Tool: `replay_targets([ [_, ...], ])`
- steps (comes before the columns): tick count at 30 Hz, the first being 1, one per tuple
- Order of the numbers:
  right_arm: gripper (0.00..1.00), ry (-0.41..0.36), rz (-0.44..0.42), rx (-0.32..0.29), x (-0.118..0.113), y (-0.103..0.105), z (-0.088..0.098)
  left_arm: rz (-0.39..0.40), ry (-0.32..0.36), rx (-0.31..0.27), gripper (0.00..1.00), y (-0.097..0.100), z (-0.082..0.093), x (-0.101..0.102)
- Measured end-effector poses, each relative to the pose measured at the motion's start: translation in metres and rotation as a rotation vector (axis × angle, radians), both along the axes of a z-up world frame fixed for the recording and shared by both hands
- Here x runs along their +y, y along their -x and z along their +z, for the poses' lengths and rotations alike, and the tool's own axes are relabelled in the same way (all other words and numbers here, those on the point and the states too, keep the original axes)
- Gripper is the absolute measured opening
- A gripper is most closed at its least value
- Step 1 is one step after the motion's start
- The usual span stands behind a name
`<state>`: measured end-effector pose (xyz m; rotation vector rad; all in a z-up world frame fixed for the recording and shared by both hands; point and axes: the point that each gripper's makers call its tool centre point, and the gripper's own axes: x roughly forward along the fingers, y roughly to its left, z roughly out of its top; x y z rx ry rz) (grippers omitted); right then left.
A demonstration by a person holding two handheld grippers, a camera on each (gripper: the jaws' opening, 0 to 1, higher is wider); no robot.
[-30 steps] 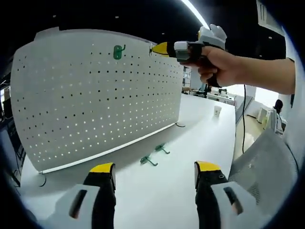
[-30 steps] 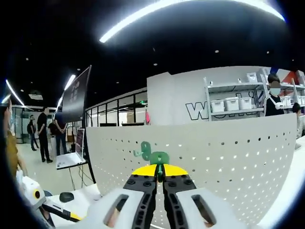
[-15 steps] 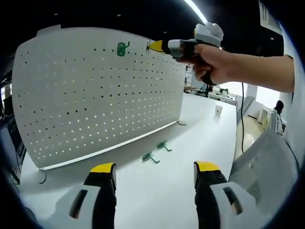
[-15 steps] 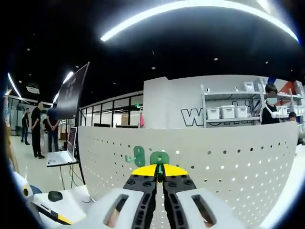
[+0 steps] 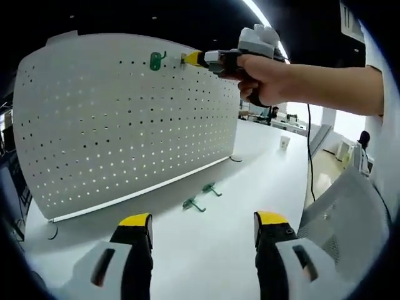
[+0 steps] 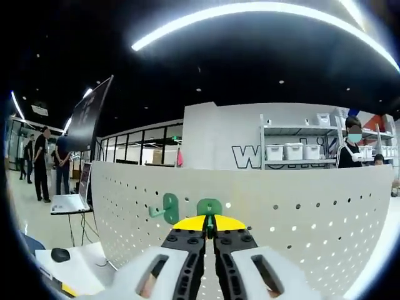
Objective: Insert the hook assembly into the mounting plate slot until the hook locks in place.
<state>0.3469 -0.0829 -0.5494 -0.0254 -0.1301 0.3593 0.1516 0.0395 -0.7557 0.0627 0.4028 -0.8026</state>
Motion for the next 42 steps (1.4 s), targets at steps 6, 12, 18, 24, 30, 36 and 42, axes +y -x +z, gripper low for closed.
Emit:
replay_targets([
  [6,0.01,0.000,0.012,-0.003,0.005,-0.005,0.000,-0.006,-0.007,0.010,0.68,0.002,-0.002,-0.001],
  [12,0.01,-0.021,0.013,0.002,0.005,-0.010,-0.001,-0.001,-0.005,0.018,0.67,0.002,-0.003,0.000],
  [18,0.01,-0.028,0.016,0.003,0.010,-0.013,0.000,0.010,0.003,0.026,0.67,0.001,-0.004,0.003],
  [24,0.01,-0.035,-0.046,0.024,0.010,-0.015,-0.001,0.010,0.003,0.028,0.65,0.002,-0.006,0.004],
  [30,0.01,-0.006,-0.139,0.038,0.012,-0.017,-0.002,0.002,0.009,0.027,0.64,0.004,-0.006,0.001],
  [36,0.02,-0.015,-0.161,0.045,0.011,-0.016,-0.002,0.004,0.013,0.016,0.64,0.003,-0.004,0.001],
  [42,0.02,-0.079,-0.217,0.098,0.011,-0.018,-0.005,-0.014,0.009,0.009,0.63,0.006,-0.002,-0.002],
])
